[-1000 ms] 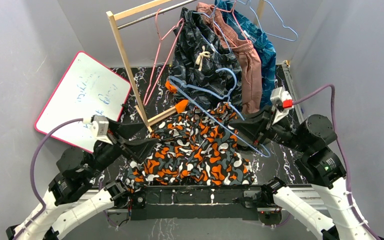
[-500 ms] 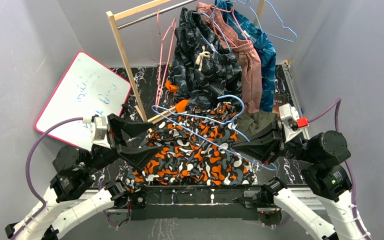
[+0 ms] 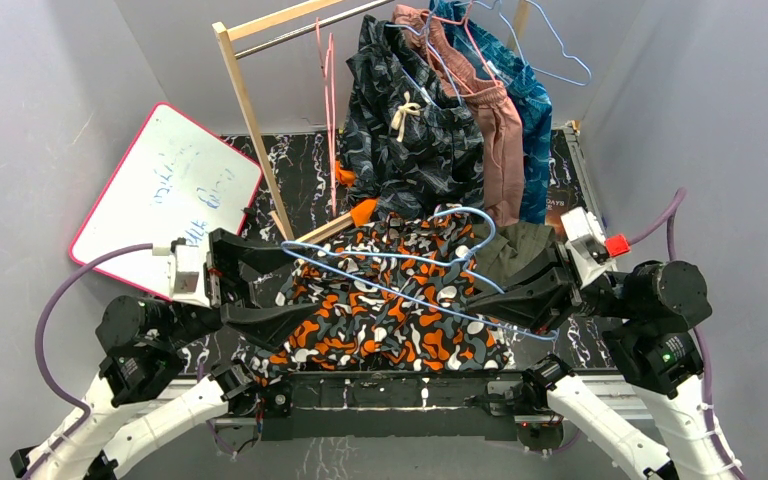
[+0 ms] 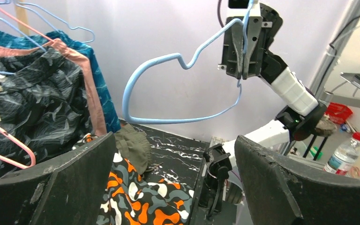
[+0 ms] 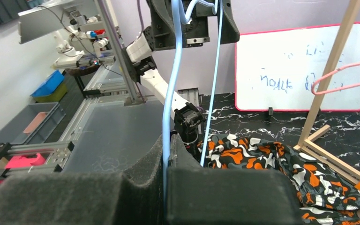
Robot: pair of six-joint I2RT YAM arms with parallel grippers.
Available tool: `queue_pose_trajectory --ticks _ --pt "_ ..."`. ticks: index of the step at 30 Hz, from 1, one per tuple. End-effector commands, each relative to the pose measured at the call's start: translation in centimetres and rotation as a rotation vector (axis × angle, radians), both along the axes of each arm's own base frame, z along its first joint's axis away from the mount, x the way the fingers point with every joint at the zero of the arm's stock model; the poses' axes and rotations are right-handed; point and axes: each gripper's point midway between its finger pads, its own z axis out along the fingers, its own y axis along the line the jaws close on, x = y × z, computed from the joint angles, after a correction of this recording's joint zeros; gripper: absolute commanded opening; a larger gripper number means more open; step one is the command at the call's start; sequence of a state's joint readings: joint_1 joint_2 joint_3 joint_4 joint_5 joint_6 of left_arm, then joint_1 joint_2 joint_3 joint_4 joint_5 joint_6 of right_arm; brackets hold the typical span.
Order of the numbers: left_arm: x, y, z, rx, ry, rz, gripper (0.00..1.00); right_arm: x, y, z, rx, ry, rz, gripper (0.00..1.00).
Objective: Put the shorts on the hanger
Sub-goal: Pick up the hanger from the clothesline.
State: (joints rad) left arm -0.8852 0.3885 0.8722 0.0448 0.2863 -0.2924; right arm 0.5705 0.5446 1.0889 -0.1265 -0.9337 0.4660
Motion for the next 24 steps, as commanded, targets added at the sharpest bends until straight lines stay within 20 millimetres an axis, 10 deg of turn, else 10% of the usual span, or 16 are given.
queue_pose_trajectory --ticks 1,16,24 --pt "-1.6 -1.0 0.6 0.013 -0.090 -0.103 0.95 -1.7 -0.4 1.4 0.046 -0.061 0.065 0.00" --pt "-4.3 -2.5 2.4 -0.053 -0.224 -0.287 0.82 -1.6 -0.3 0.7 0.045 -0.023 0.077 0.00" --pt "-3.6 -3.4 2.1 -0.024 -0.195 -0.292 0.35 -1.1 -0.2 -0.1 0.031 -0.010 0.054 0.00"
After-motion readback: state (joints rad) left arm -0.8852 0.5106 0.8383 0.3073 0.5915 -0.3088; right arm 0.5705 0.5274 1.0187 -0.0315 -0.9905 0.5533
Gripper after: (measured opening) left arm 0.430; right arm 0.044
